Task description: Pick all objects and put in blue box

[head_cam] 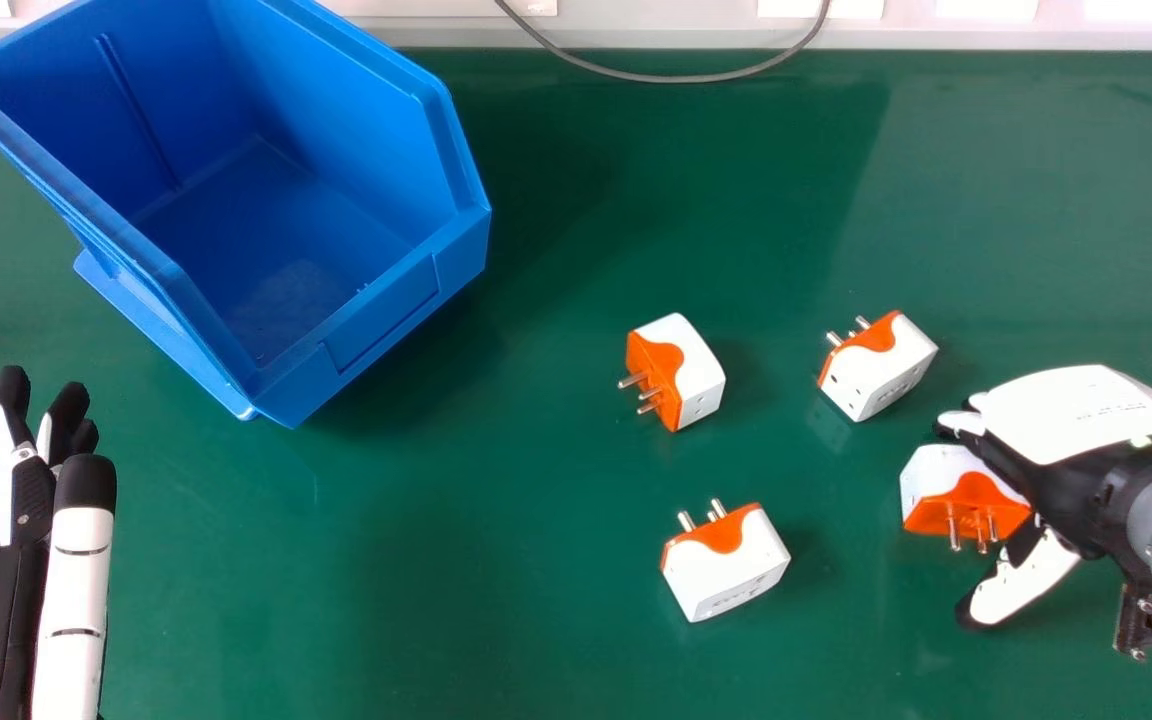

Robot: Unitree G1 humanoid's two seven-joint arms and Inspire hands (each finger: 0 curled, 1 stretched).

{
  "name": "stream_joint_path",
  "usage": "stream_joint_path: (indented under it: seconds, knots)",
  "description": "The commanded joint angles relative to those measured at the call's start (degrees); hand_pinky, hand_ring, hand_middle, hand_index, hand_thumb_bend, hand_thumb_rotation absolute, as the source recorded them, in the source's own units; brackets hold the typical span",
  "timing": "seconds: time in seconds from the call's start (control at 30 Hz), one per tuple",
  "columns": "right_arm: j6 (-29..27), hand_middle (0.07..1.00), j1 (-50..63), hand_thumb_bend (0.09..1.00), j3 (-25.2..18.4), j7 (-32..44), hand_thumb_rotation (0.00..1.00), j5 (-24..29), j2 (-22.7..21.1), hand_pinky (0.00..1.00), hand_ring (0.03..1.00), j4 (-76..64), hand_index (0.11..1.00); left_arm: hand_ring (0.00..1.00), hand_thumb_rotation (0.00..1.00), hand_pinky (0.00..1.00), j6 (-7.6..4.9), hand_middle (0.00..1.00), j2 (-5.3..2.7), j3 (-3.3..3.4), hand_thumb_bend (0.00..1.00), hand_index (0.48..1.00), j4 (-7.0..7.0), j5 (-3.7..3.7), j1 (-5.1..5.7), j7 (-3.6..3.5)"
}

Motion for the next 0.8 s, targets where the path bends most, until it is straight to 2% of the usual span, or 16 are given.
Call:
stream_joint_path:
  seconds: [0.0, 0.17, 0.23, 0.27, 0.3, 0.33, 0.4, 0.43, 0.47, 0.5, 0.57, 0.63, 0.77]
  knots:
    - [0.0, 0.944, -1.8, 0.614, 0.2, -0.5, 0.43, -0.5, -0.8, 0.88, 0.928, 0.6, 0.912, 1.00, 1.00, 1.00, -0.95, 1.00, 0.08, 0.03, 0.61, 1.000, -0.98, 0.11, 0.38, 0.12]
    - [-0.7, 0.926, -2.9, 0.570, 1.2, -1.0, 0.44, -0.9, -1.3, 0.86, 0.913, 1.7, 0.904, 1.00, 1.00, 1.00, -1.05, 1.00, 0.05, 0.01, 0.61, 1.000, -1.13, 0.03, 0.45, 0.10]
    - [-1.1, 0.896, -3.0, 0.537, 1.2, -1.3, 0.42, -0.9, -1.6, 0.84, 0.879, 1.4, 0.878, 1.00, 1.00, 1.00, -1.07, 1.00, 0.05, 0.03, 0.61, 1.000, -1.27, -0.10, 0.52, 0.06]
    - [-1.7, 0.875, -3.1, 0.525, 1.3, -2.0, 0.41, -0.9, -1.9, 0.81, 0.856, 1.6, 0.859, 1.00, 1.00, 1.00, -1.06, 1.00, 0.06, 0.04, 0.61, 1.000, -1.27, -0.19, 0.50, 0.03]
    - [-2.2, 0.829, -3.1, 0.509, 1.3, -2.5, 0.39, -0.9, -2.0, 0.75, 0.795, 1.8, 0.820, 1.00, 1.00, 1.00, -1.06, 1.00, 0.08, 0.06, 0.61, 1.000, -1.27, -0.27, 0.50, 0.01]
    - [-3.0, 0.829, -3.2, 0.509, 1.3, -3.6, 0.39, -0.9, -2.2, 0.75, 0.795, 2.2, 0.820, 1.00, 1.00, 1.00, -1.07, 1.00, 0.08, 0.06, 0.61, 1.000, -1.23, -0.33, 0.50, -0.01]
    - [-4.0, 0.773, -3.3, 0.495, 1.5, -5.8, 0.37, -1.1, -2.4, 0.67, 0.722, 3.0, 0.770, 1.00, 1.00, 1.00, -1.05, 1.00, 0.05, 0.00, 0.62, 1.000, -1.28, -0.29, 0.58, -0.02]
    - [-4.4, 0.716, -3.4, 0.483, 1.6, -7.1, 0.35, -1.1, -2.3, 0.60, 0.653, 3.7, 0.720, 1.00, 1.00, 1.00, -1.07, 1.00, 0.05, 0.00, 0.62, 1.000, -1.30, -0.33, 0.64, -0.05]
    - [-4.7, 0.716, -3.6, 0.483, 1.7, -8.8, 0.35, -1.2, -2.1, 0.60, 0.653, 4.6, 0.720, 1.00, 1.00, 1.00, -1.02, 1.00, 0.06, 0.02, 0.62, 1.000, -1.33, -0.43, 0.69, -0.08]
    - [-5.0, 0.680, -3.7, 0.485, 1.8, -10.5, 0.31, -1.2, -1.9, 0.56, 0.616, 5.3, 0.674, 1.00, 1.00, 1.00, -1.01, 1.00, 0.07, 0.06, 0.62, 1.000, -1.27, -0.54, 0.67, -0.10]
    - [-5.6, 0.547, -3.8, 0.507, 2.0, -13.1, 0.13, -1.2, -1.7, 0.42, 0.480, 6.4, 0.559, 1.00, 1.00, 1.00, -0.97, 1.00, 0.08, 0.09, 0.62, 1.000, -1.23, -0.61, 0.65, -0.10]
    - [-6.5, 0.506, -3.8, 0.512, 2.3, -15.7, 0.08, -1.4, -2.1, 0.38, 0.446, 7.1, 0.531, 1.00, 1.00, 1.00, -0.93, 1.00, 0.10, 0.10, 0.62, 1.000, -1.26, -0.53, 0.64, -0.07]
    - [-8.0, 0.494, -4.0, 0.511, 2.9, -19.8, 0.05, -1.9, -2.6, 0.37, 0.452, 8.6, 0.515, 1.00, 1.00, 1.00, -0.81, 1.00, 0.11, 0.11, 0.62, 1.000, -1.42, -0.58, 0.69, -0.08]
